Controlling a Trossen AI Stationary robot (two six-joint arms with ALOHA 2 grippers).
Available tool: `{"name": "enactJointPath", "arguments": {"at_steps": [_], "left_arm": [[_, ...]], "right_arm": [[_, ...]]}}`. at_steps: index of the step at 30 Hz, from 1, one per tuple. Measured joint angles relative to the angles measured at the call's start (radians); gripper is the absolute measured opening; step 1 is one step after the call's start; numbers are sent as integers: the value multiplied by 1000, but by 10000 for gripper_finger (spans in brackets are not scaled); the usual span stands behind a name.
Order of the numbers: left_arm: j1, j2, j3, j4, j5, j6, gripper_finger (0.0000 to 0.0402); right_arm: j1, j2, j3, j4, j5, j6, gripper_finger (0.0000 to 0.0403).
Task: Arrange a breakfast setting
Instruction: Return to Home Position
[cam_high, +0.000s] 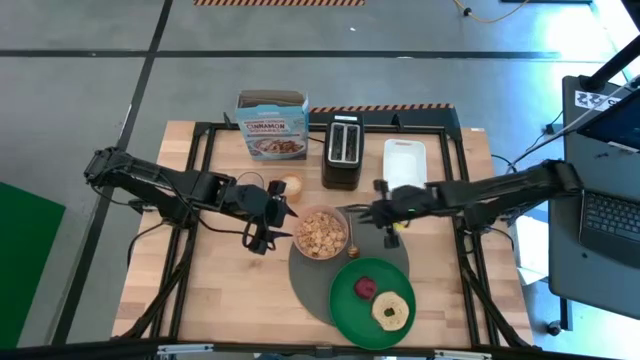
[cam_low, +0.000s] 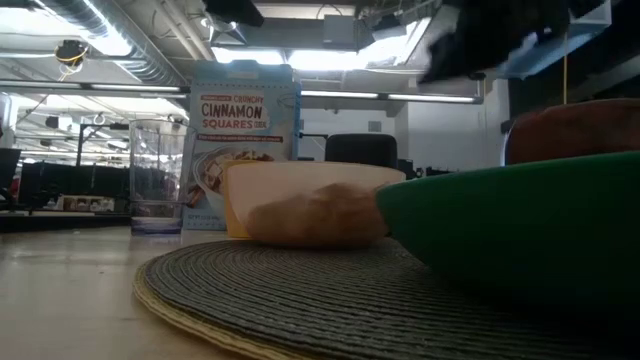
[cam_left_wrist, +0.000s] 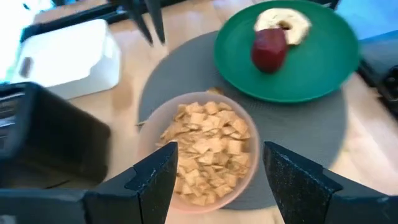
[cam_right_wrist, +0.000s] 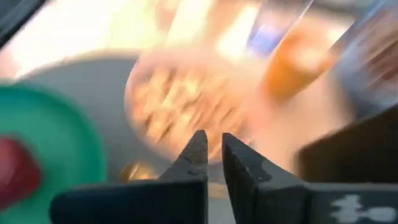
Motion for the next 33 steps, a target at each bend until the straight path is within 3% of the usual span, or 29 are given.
{"name": "enactJointPath", "arguments": {"at_steps": [4,8,13,15,17,23,28,30,33], "left_arm": [[0,0,-5,68,-54,64,231],[-1,-32,-61,211,45,121,231],[1,-191,-132,281,24,81,228],[-11,-286,-193,330,25,61,226],[-28,-396,-273,369,17,26,225],[-80,-724,-578,492,-174,-68,225],[-85,-942,-738,553,-192,-59,225],[-85,-1016,-779,555,-220,-37,225],[-85,-1114,-822,546,-216,-25,224]], "right_arm": [[65,-136,-107,292,161,-119,5],[87,-228,-275,642,138,-186,6],[84,-362,-450,967,70,-262,3],[84,-444,-501,1017,69,-291,1],[84,-555,-539,983,80,-312,2],[84,-898,-564,684,151,-359,1],[84,-1144,-561,394,185,-339,0],[84,-1219,-563,277,204,-304,0],[84,-1224,-565,236,234,-278,0]]}}
